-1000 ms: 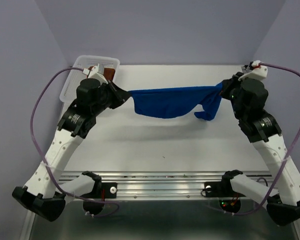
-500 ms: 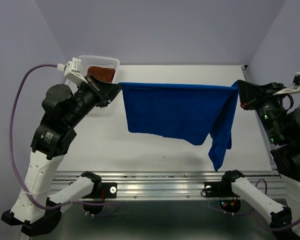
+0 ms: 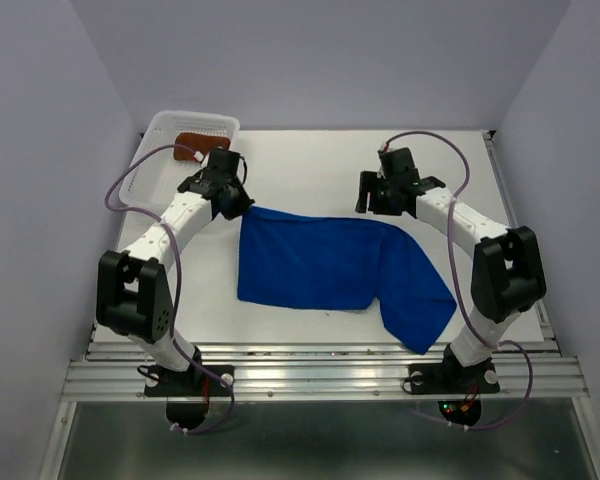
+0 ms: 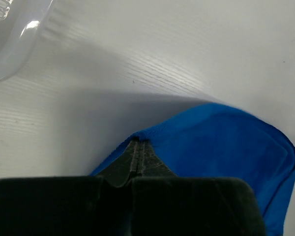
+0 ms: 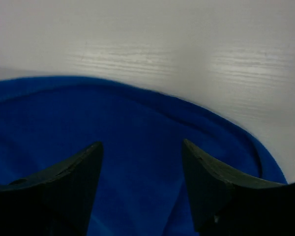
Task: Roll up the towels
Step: Flatten the towel
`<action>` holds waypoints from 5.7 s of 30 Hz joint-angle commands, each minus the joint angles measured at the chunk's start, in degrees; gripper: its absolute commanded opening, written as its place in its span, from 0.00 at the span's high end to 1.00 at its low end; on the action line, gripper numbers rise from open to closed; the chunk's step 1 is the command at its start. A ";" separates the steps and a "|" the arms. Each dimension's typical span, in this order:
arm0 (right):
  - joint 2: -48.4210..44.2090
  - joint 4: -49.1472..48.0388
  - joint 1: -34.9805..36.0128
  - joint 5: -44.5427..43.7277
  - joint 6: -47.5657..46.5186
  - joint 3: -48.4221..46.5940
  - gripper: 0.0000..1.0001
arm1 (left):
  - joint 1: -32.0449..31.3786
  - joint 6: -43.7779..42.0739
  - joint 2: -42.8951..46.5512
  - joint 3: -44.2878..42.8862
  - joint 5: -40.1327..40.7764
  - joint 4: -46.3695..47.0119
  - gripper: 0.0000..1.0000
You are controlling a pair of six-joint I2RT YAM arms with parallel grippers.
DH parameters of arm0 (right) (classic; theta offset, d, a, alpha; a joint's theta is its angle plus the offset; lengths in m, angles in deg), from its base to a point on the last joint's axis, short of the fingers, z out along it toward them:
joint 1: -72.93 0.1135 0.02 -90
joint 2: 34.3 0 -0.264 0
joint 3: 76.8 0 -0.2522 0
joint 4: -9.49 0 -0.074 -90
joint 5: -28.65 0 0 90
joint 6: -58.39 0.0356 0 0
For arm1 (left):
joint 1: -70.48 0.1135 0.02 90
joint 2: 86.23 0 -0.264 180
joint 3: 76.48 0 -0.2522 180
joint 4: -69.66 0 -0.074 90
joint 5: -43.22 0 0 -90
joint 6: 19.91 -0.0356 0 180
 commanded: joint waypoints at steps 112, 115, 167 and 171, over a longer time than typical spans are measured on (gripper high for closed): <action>-23.05 20.00 -4.86 -6.84 9.01 26.42 0.93 | 3.26 -1.31 -6.51 -1.78 13.26 -0.45 1.00; -23.84 22.71 -6.09 -2.07 5.92 25.45 0.94 | 3.70 -0.78 -6.51 -2.31 15.38 -1.42 1.00; -9.52 6.47 -17.88 19.56 -10.16 22.02 0.76 | 8.36 -2.27 1.76 -1.61 7.65 3.06 1.00; -9.17 5.94 -17.35 18.85 -10.34 22.38 0.64 | 8.01 -2.27 0.79 -1.78 7.30 3.24 1.00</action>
